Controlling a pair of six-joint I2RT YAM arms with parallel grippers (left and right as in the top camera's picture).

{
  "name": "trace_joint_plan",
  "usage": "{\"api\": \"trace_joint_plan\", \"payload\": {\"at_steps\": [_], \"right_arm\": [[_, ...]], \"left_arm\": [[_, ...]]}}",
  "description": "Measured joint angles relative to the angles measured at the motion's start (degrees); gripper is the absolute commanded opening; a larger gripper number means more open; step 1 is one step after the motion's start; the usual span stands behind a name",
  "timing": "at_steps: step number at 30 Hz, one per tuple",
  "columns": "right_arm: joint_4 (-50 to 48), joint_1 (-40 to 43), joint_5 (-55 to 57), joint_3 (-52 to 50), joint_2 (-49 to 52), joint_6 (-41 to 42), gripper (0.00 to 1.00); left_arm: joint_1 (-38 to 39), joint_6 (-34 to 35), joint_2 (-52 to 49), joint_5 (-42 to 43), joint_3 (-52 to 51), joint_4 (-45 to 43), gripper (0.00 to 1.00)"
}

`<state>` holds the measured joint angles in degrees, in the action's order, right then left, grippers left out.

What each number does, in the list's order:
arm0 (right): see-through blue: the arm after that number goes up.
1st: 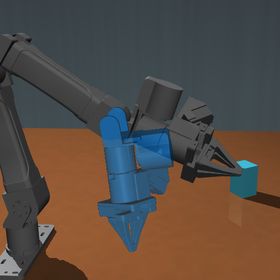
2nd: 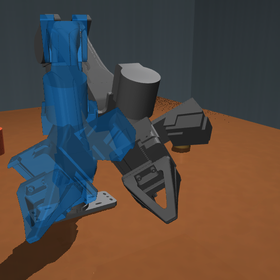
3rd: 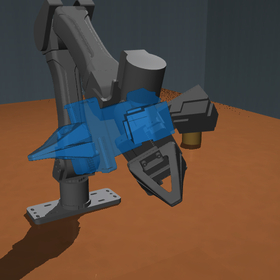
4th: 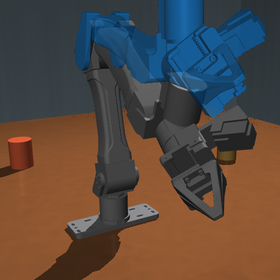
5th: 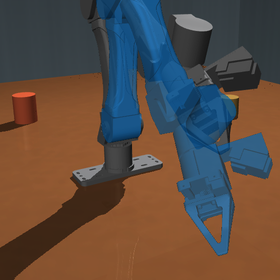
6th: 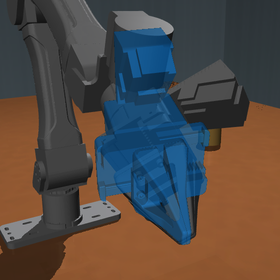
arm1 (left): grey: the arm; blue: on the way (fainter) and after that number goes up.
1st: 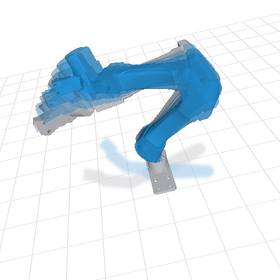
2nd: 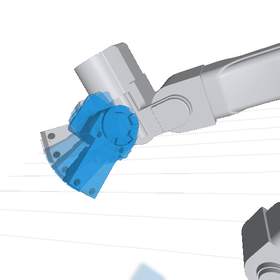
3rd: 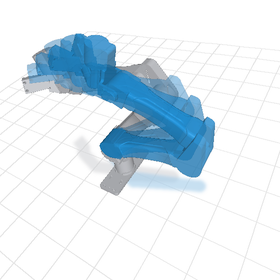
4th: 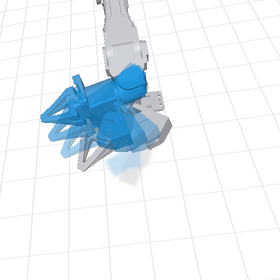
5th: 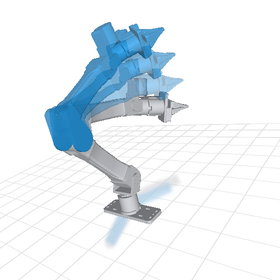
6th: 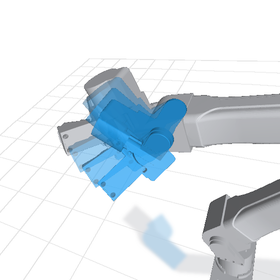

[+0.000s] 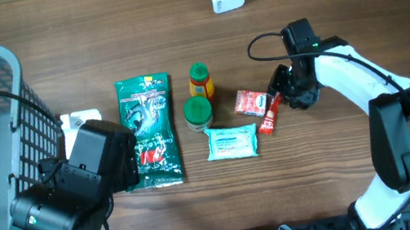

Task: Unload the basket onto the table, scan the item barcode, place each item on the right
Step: 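Grasp the red Nescafe stick with the right gripper and lift it, then carry the red stick with the right gripper to the white scanner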

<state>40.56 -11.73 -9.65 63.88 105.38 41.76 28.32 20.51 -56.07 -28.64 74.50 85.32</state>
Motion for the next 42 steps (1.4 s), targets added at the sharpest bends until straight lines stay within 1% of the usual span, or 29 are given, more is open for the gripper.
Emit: {"api": "trace_joint_plan", "payload": {"at_steps": [2, 4, 5, 7, 12, 15, 17, 21, 25, 27, 29, 32, 34, 42], "right_arm": [[-0.2, -1.1, 0.0, 0.0, 0.9, 0.0, 0.56], [-0.6, -2.8, 0.0, 0.2, 2.1, -0.3, 0.39], [-0.5, -3.4, 0.0, 0.4, 2.3, -0.6, 0.35], [0.5, -4.2, 0.0, 0.9, 2.9, -0.9, 0.3], [3.9, -4.7, -0.5, 1.4, 3.6, -0.9, 0.04], [5.7, -4.7, -1.0, 1.6, 3.7, -1.1, 0.04], [9.8, -4.7, -1.7, 2.3, 4.3, -1.1, 0.04], [23.0, -2.8, -3.9, 6.4, 6.3, -3.5, 0.04], [31.8, 0.8, -14.1, 14.4, 6.2, -8.4, 0.04], [36.8, 2.7, -21.5, 17.5, 5.7, -10.3, 0.04], [41.9, 4.6, -28.0, 18.7, 5.5, -11.3, 0.04], [49.8, 6.7, -33.9, 18.8, 5.5, -12.0, 0.04], [51.6, 7.6, -36.5, 18.8, 5.5, -12.1, 0.04], [51.6, 8.1, -45.7, 18.8, 5.5, -11.4, 0.04]], "left_arm": [[0.0, 0.0, 0.0, 0.0, 0.0, 0.0, 1.0], [0.0, 0.0, 0.0, 0.0, 0.0, 0.0, 1.0], [0.0, 0.0, 0.0, 0.0, 0.0, 0.0, 1.0], [0.0, 0.0, 0.0, 0.0, 0.0, 0.0, 1.0], [0.0, 0.0, 0.0, 0.0, 0.0, 0.0, 1.0], [0.0, 0.0, 0.0, 0.0, 0.0, 0.0, 1.0], [0.0, 0.0, 0.0, 0.0, 0.0, 0.0, 1.0], [0.0, 0.0, 0.0, 0.0, 0.0, 0.0, 1.0], [0.0, 0.0, 0.0, 0.0, 0.0, 0.0, 1.0], [0.0, 0.0, 0.0, 0.0, 0.0, 0.0, 1.0], [0.0, 0.0, 0.0, 0.0, 0.0, 0.0, 1.0], [0.0, 0.0, 0.0, 0.0, 0.0, 0.0, 1.0], [0.0, 0.0, 0.0, 0.0, 0.0, 0.0, 1.0], [0.0, 0.0, 0.0, 0.0, 0.0, 0.0, 1.0]]}}
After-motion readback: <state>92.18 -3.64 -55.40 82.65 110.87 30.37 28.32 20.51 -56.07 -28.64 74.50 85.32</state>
